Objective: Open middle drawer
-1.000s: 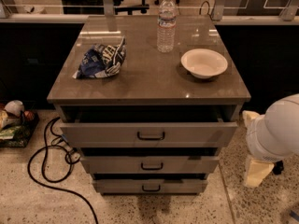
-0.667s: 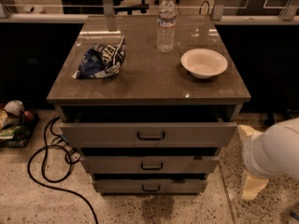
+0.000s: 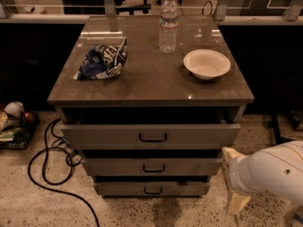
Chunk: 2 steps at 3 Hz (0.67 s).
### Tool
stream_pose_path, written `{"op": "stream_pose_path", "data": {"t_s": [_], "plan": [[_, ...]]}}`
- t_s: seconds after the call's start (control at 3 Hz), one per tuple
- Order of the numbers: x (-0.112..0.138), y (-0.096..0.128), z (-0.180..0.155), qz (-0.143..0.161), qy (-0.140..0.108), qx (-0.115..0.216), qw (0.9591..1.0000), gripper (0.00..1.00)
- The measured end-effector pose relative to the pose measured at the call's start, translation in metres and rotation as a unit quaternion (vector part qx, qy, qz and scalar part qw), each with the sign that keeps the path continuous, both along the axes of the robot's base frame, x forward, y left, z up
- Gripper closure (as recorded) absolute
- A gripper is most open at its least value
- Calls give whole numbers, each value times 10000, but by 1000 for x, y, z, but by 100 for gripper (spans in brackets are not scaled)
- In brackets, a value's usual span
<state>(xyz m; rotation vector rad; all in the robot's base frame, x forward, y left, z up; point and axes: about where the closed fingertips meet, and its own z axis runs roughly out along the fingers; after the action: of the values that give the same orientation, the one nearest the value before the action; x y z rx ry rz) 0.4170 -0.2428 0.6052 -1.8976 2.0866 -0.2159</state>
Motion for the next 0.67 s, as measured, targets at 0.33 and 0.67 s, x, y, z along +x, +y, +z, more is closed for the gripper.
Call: {"op": "stream_pose_path", "data": {"t_s": [0.33,0.67], "plan": [[0,0,0,0,0,0,10000,0],[8,8,-12,62,105,29,9999,0]]}}
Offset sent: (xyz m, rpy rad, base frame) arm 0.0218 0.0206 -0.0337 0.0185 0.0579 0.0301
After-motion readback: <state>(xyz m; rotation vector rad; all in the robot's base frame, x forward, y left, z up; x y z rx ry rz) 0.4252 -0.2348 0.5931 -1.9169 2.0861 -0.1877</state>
